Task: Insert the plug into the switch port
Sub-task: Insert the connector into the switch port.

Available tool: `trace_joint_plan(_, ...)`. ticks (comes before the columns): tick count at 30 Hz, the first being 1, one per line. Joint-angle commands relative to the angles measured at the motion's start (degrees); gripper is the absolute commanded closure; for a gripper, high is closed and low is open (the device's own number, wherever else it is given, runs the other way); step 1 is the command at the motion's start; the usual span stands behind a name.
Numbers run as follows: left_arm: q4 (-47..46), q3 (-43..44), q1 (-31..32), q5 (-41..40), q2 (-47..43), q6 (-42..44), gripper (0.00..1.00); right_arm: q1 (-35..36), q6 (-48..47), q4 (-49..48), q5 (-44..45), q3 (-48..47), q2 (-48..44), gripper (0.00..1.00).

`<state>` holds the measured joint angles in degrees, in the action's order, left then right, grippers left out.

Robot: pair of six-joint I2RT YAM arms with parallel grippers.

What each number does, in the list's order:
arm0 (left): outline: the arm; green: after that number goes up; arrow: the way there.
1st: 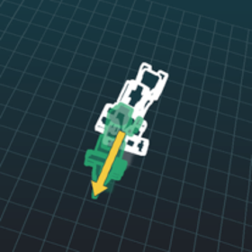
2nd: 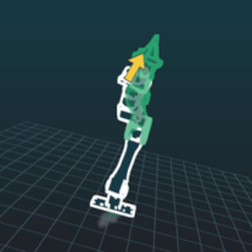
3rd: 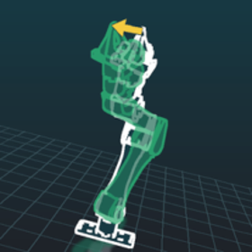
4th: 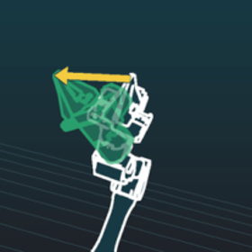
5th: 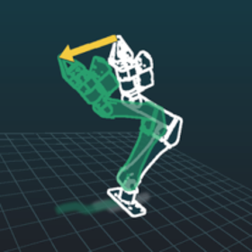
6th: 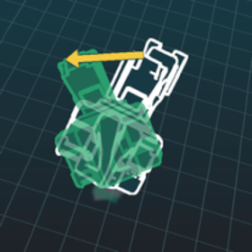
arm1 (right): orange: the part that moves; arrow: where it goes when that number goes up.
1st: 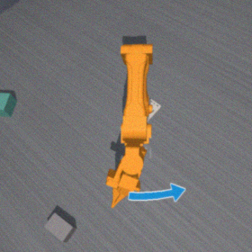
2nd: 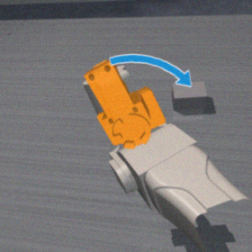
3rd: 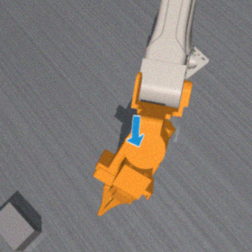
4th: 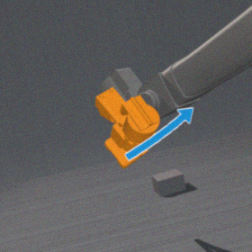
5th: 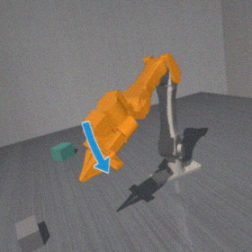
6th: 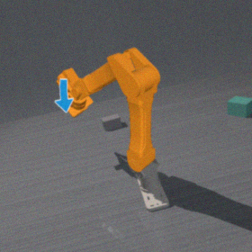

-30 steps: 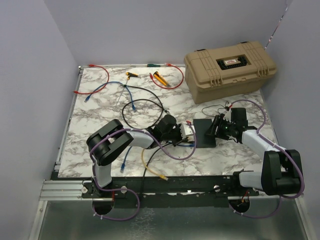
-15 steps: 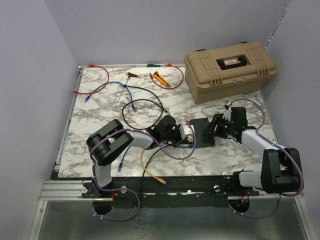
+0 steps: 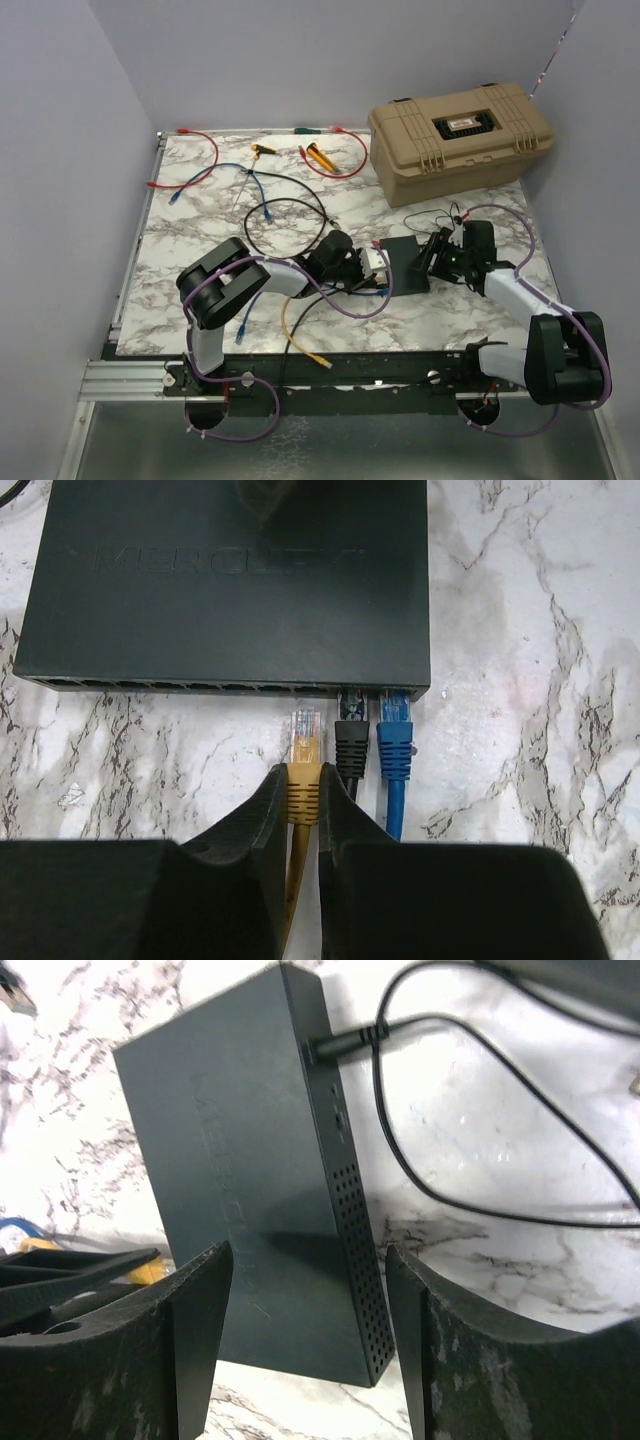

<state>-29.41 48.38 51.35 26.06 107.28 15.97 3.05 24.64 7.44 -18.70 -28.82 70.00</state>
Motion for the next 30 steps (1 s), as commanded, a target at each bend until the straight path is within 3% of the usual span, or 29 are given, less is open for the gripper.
trace_joint_plan(1, 0.8, 1.5, 0.4, 2.8, 1.3, -0.5, 1.0, 0.2, 1.7, 0.8, -2.0, 3.5, -0.9, 0.35)
trace_joint_plan(30, 2.0, 4.6, 1.1, 4.9, 2.2, -5.1, 1.0, 0.2, 5.6, -5.9, -10.1, 7.9, -1.2, 0.44)
